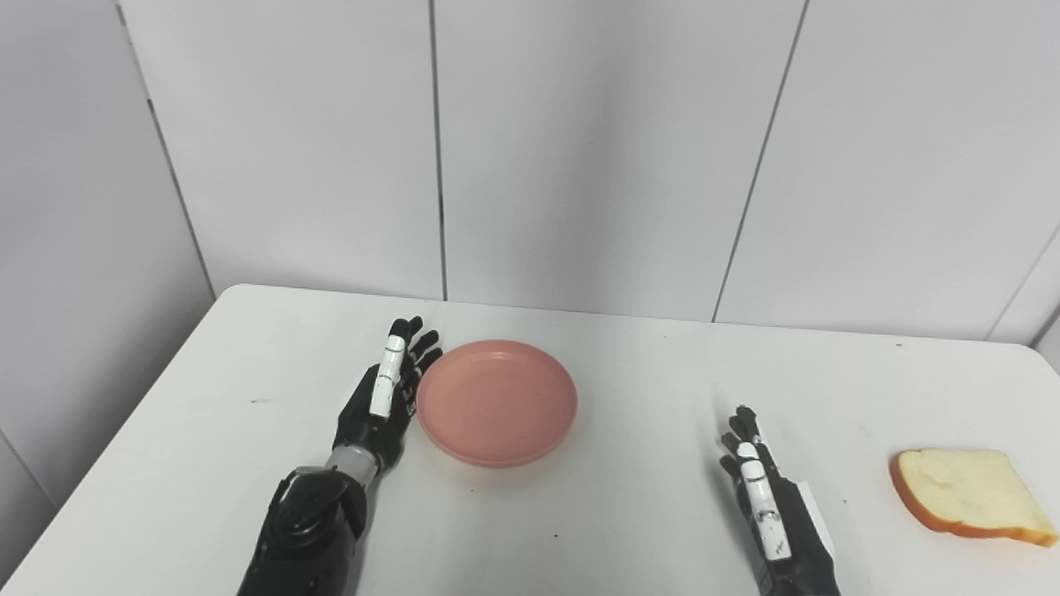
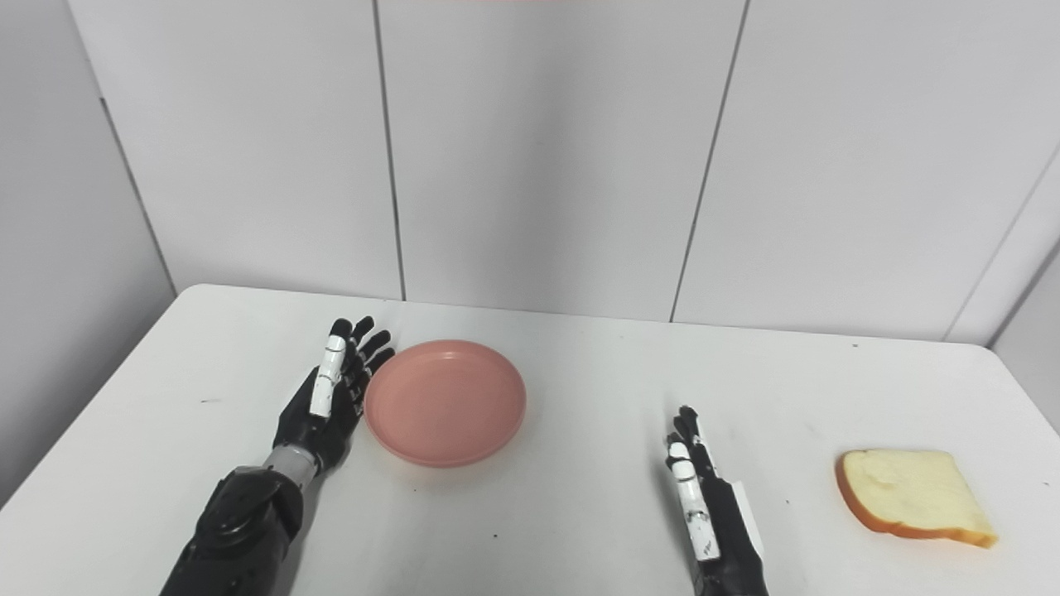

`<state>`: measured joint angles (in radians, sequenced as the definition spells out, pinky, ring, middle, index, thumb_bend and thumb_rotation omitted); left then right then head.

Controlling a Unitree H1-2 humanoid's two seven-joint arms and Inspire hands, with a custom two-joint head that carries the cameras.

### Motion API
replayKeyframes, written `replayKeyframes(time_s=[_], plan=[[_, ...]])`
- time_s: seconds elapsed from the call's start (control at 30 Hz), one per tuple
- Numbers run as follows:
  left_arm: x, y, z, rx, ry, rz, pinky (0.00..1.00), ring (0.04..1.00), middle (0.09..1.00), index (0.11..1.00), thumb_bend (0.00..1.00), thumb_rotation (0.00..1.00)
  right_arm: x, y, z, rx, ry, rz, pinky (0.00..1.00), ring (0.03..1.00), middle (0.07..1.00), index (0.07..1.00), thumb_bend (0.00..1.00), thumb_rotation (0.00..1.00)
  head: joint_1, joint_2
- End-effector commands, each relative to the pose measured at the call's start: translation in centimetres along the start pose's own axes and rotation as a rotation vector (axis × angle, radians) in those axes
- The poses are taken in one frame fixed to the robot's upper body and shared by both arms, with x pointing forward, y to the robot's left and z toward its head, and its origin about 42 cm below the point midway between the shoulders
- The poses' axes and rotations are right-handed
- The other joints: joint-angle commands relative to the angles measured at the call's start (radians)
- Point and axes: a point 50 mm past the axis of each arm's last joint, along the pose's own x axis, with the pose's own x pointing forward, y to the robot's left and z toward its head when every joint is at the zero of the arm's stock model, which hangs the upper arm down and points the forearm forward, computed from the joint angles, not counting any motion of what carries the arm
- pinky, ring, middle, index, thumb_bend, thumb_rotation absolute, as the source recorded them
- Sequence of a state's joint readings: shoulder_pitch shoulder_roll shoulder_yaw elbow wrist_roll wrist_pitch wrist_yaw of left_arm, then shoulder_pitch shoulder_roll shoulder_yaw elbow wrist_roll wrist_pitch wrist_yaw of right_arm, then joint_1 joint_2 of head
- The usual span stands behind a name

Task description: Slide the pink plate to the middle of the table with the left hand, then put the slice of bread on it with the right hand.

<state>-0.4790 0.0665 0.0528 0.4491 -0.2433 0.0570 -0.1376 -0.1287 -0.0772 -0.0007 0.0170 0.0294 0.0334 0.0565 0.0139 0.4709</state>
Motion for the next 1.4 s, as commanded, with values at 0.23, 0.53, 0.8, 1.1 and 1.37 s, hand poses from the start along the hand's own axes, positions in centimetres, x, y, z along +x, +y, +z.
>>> replayKeyframes(time_s=[0.23,0.53,0.8,1.1,1.37], plan=[[0.2,-3.5,-0.9,-0.023,0.027,-0.117,0.96,0.968,0.977,0.986,0.74,0.99,0.2,0.8,-1.2,-0.002,0.047,0.006,0.94,0.950,0.981,0.992,0.28,1.00,-0.029,0.012],[-0.2,-5.4,-2.3,-0.068,0.082,-0.172,0.98,0.972,0.976,0.983,0.73,0.96,0.2,1.2,-1.0,-0.011,0.047,0.007,0.93,0.944,0.976,0.982,0.30,1.00,-0.044,0.026],[-0.6,-5.7,-3.5,-0.097,0.112,-0.176,1.00,0.985,0.988,0.999,0.74,0.99,0.1,1.3,-0.8,-0.004,0.062,-0.002,0.93,0.944,0.975,0.980,0.31,1.00,-0.048,0.033],[-0.9,-5.4,-3.8,-0.140,0.117,-0.143,1.00,0.991,0.994,1.000,0.75,0.99,-0.1,0.9,-0.5,-0.013,0.039,-0.028,0.93,0.942,0.970,0.975,0.31,1.00,-0.075,0.038],[-1.2,-4.3,-3.9,-0.143,0.121,-0.120,1.00,0.986,0.987,0.994,0.74,0.98,1.3,-1.8,2.5,-0.069,-0.096,-0.073,0.94,0.954,0.981,0.994,0.49,1.00,-0.189,0.027]])
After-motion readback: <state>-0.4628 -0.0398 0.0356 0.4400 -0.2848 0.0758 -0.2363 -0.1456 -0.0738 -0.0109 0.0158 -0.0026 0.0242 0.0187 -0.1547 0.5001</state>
